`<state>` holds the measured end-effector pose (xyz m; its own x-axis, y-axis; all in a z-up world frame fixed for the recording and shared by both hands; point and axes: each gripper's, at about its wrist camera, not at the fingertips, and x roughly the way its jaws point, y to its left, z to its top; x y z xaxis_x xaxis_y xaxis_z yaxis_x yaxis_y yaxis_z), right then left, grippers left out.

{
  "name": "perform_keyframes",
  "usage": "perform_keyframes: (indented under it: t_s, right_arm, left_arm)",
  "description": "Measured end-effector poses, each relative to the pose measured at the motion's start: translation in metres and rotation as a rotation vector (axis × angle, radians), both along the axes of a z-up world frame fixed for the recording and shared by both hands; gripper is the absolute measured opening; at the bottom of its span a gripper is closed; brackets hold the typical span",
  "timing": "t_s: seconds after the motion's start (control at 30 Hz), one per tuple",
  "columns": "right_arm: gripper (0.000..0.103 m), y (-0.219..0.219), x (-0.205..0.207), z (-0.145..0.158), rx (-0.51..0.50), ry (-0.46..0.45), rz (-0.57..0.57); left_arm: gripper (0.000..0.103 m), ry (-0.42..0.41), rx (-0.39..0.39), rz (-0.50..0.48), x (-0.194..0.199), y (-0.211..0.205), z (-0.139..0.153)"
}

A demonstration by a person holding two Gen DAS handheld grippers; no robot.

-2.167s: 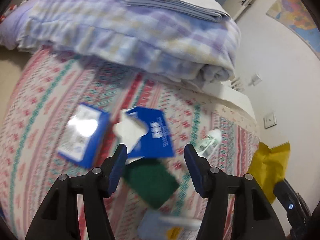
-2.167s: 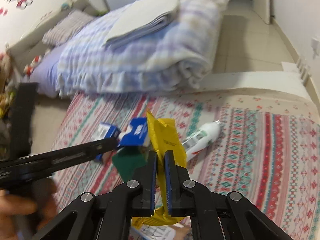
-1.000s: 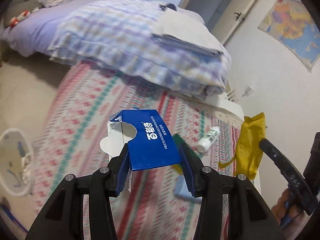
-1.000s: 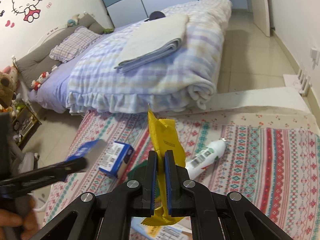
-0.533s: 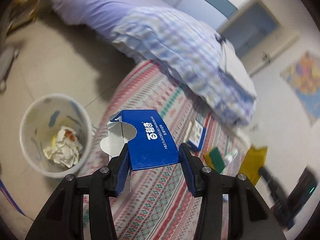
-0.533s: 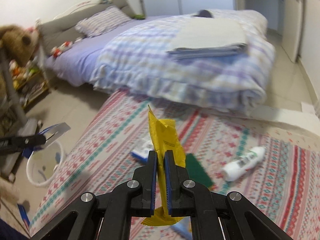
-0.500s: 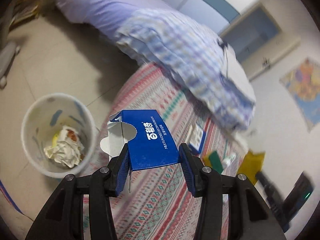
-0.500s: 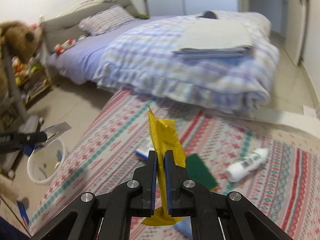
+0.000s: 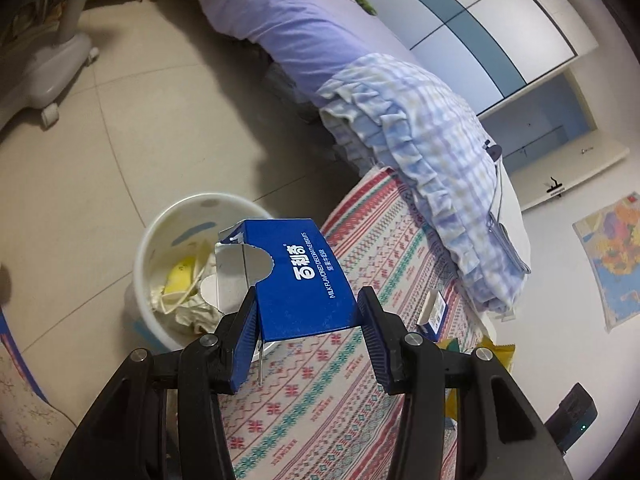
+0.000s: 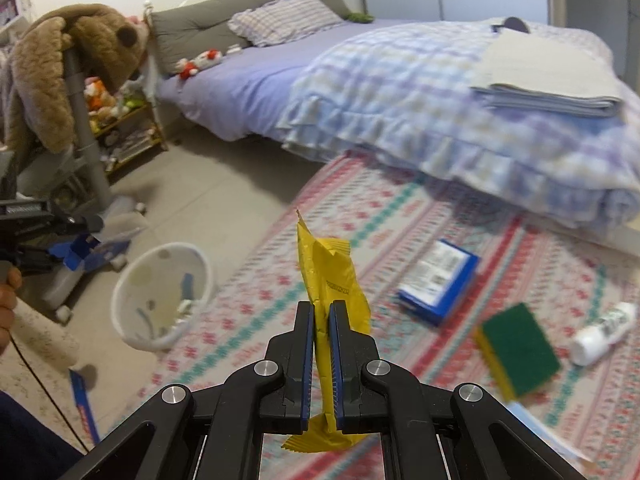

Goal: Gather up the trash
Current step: 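Carry tissue box and yellow bag to the wastebasket and open both tools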

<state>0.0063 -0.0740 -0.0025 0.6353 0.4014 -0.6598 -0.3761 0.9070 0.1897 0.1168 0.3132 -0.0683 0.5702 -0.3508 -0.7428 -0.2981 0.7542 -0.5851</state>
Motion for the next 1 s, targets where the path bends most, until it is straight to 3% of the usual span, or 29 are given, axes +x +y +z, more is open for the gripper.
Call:
perform_keyframes:
  t_s: [0.33,0.53,0.63,0.87,1.0]
  right_arm:
    - [0.006,0.072,0.027,-0.012,0.105,0.056,0.078]
    - [0.006,0.126,0.054,-0.021,0.302,0.133,0.127]
    - [0.006,0.158,0.071,-0.036,0.401,0.200,0.133]
    - [0.007,0.217,0.092,-0.070,0.478,0.293,0.125]
    - [0.016,0.240,0.100,-0.092,0.497,0.337,0.065]
  left_arm:
    - [0.050,-0.005,-0.067,0.040,-0.004,0.025,-0.003]
    - [0.050,-0.017,-0.084,0.048,-0.003,0.031,0.002]
    - [0.050,-0.023,-0.079,0.066,-0.004,0.038,0.003]
    - [0.050,-0.014,-0.087,0.091,-0.004,0.051,-0.001]
    - [0.050,-0.005,-0.082,0.085,-0.004,0.051,-0.004]
